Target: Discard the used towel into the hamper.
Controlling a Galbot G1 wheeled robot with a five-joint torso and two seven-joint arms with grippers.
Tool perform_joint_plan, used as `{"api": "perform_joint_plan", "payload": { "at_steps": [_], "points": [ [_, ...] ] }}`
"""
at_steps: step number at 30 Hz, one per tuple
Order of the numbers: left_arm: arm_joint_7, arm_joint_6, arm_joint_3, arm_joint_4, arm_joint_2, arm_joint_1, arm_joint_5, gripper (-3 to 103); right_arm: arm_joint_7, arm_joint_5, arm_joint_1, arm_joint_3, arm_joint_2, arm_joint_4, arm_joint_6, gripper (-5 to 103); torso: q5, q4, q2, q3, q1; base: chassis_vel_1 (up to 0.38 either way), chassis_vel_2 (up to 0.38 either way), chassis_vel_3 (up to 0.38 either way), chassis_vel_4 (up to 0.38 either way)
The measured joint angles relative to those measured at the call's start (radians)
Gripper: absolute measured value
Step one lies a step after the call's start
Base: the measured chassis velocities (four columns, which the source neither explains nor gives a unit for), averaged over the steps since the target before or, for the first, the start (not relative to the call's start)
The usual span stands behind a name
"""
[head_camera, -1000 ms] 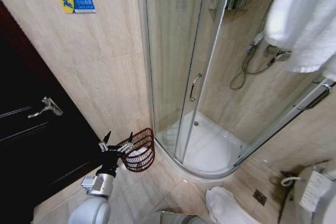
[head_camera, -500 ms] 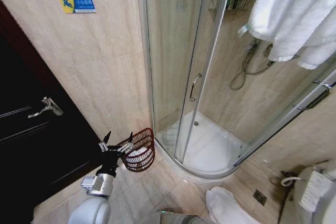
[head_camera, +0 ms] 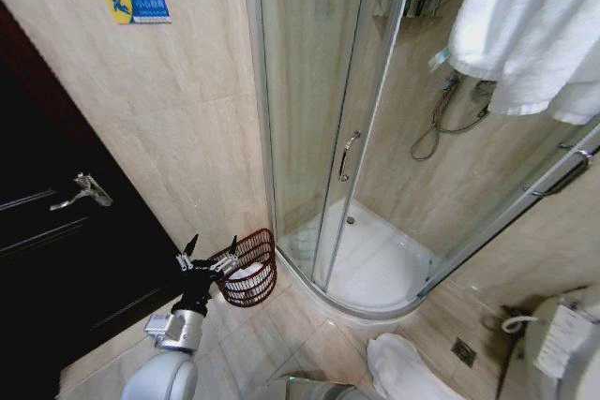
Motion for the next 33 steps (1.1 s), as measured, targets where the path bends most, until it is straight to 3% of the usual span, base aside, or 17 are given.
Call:
{"api": "perform_joint_plan", "payload": {
  "at_steps": [17,20,22,25,30,33],
  "points": [
    [0.0,0.0,0.0,0.0,0.0,0.0,0.0,100,-0.027,0.014,-0.35,0.242,-0.151,0.146,0.066,12,-0.0001,0.0001,0.0,0.0,0.0,0.0,0.0,0.0,0.0],
    [0.0,0.0,0.0,0.0,0.0,0.0,0.0,100,-0.054,0.003,-0.566,0.453,-0.163,0.18,0.093,12,-0.0003,-0.0004,0.0,0.0,0.0,0.0,0.0,0.0,0.0],
    [0.0,0.0,0.0,0.0,0.0,0.0,0.0,100,-0.062,0.001,-0.64,0.509,-0.161,0.19,0.102,12,-0.0001,-0.0005,0.0,0.0,0.0,0.0,0.0,0.0,0.0],
    [0.0,0.0,0.0,0.0,0.0,0.0,0.0,100,-0.085,-0.002,-0.886,0.688,-0.129,0.236,0.123,12,0.0,-0.0006,0.0,0.0,0.0,0.0,0.0,0.0,0.0],
    [0.0,0.0,0.0,0.0,0.0,0.0,0.0,100,-0.095,-0.021,-0.987,0.727,-0.075,0.273,0.138,12,0.0012,0.0001,0.0,0.0,0.0,0.0,0.0,0.0,0.0],
    [0.0,0.0,0.0,0.0,0.0,0.0,0.0,100,-0.104,-0.087,-1.036,0.726,-0.027,0.285,0.173,12,-0.0002,0.0001,0.0,0.0,0.0,0.0,0.0,0.0,0.0]
  ]
}}
